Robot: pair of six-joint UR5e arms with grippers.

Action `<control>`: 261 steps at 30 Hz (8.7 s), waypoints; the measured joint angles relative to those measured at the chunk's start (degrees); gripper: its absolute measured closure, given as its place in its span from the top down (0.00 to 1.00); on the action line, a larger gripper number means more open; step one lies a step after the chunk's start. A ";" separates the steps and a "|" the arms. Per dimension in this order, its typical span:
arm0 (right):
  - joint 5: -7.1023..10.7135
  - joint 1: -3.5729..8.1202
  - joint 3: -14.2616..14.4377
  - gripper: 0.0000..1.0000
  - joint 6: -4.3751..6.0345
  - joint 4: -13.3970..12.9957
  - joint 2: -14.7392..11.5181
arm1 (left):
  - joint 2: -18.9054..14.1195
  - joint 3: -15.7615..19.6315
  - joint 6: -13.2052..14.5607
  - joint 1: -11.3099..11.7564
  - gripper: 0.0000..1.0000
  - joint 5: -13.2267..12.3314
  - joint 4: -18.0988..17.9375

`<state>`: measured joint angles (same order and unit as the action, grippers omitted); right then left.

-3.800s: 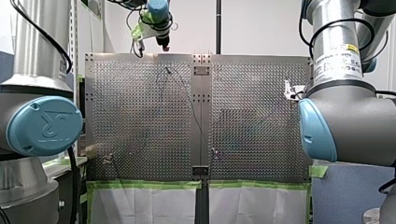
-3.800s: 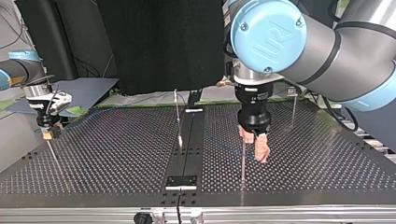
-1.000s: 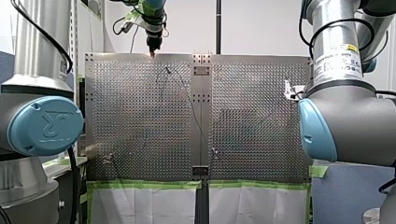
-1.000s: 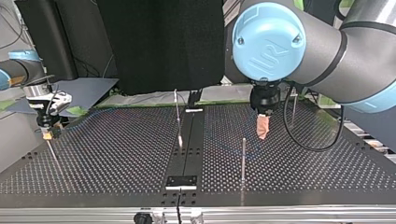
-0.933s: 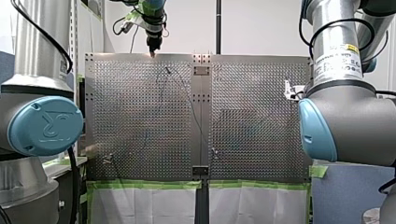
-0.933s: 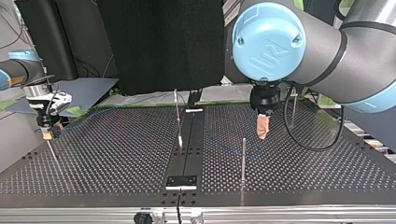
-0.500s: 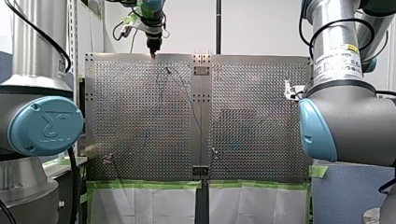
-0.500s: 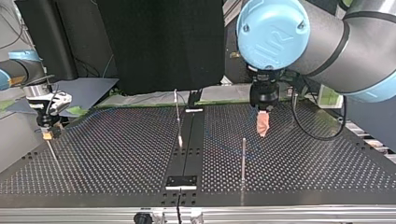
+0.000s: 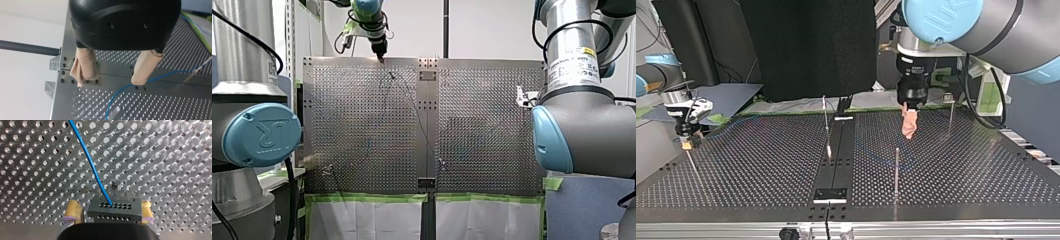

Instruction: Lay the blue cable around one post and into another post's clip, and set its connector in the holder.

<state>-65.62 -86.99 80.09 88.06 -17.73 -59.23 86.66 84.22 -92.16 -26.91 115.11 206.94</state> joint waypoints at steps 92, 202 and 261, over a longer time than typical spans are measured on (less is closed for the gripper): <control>0.00 0.00 0.00 1.00 0.00 0.00 0.00 | 14.56 46.46 -12.44 1.36 1.00 -15.35 -46.45; 0.00 0.00 0.00 1.00 0.00 0.00 0.00 | 17.95 55.02 11.74 3.45 1.00 -3.08 -88.14; 0.00 0.00 0.00 1.00 0.00 0.00 0.00 | 17.95 55.06 11.75 3.51 1.00 -3.09 -88.37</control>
<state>-65.63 -86.99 80.10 88.05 -17.73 -59.23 104.62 139.29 -80.42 -23.40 112.01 118.58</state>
